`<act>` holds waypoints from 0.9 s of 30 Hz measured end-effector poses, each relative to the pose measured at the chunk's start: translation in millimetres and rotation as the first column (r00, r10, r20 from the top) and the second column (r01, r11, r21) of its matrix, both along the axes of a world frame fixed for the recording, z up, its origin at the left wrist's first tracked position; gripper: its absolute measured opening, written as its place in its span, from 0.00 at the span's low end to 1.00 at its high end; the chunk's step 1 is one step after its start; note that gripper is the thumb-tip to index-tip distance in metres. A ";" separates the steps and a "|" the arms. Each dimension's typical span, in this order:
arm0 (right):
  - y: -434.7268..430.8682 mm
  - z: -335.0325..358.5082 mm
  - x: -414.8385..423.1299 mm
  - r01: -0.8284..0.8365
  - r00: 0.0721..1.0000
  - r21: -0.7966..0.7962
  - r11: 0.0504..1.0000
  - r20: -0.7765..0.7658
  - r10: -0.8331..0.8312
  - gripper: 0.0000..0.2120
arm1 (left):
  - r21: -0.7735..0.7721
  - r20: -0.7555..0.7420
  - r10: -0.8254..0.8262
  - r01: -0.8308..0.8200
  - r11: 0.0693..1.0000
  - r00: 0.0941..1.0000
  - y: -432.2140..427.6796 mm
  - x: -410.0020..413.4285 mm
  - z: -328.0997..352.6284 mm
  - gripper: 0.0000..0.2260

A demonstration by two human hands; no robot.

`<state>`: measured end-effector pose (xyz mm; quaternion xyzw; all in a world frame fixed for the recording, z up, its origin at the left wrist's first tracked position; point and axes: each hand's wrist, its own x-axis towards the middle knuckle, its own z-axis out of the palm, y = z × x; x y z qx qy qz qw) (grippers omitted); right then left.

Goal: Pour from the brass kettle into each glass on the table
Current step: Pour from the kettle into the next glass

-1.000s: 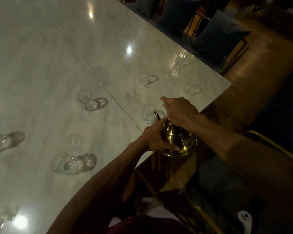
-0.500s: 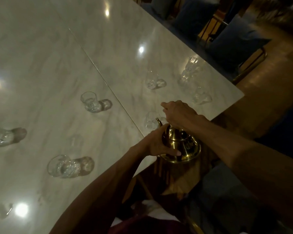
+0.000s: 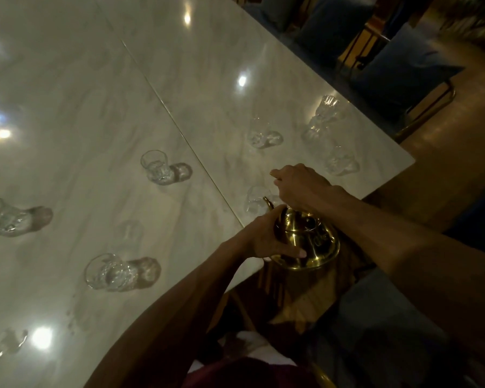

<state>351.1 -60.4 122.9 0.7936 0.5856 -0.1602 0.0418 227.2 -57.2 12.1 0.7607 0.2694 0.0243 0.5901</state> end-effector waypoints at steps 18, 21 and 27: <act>-0.1 -3.9 4.7 -0.003 1.000 -0.005 1.000 -0.010 0.003 0.14 | -0.018 0.020 -0.004 0.005 1.000 1.000 -1.5 0.4 3.5 0.43; 0.1 -4.5 5.1 -0.011 1.000 -0.013 1.000 -0.003 0.011 0.15 | -0.016 0.013 0.000 0.000 1.000 1.000 -2.2 0.2 3.0 0.43; 0.2 -5.6 6.7 -0.014 1.000 -0.017 1.000 -0.001 0.014 0.14 | -0.023 0.017 -0.003 0.004 1.000 1.000 -2.8 0.3 3.6 0.44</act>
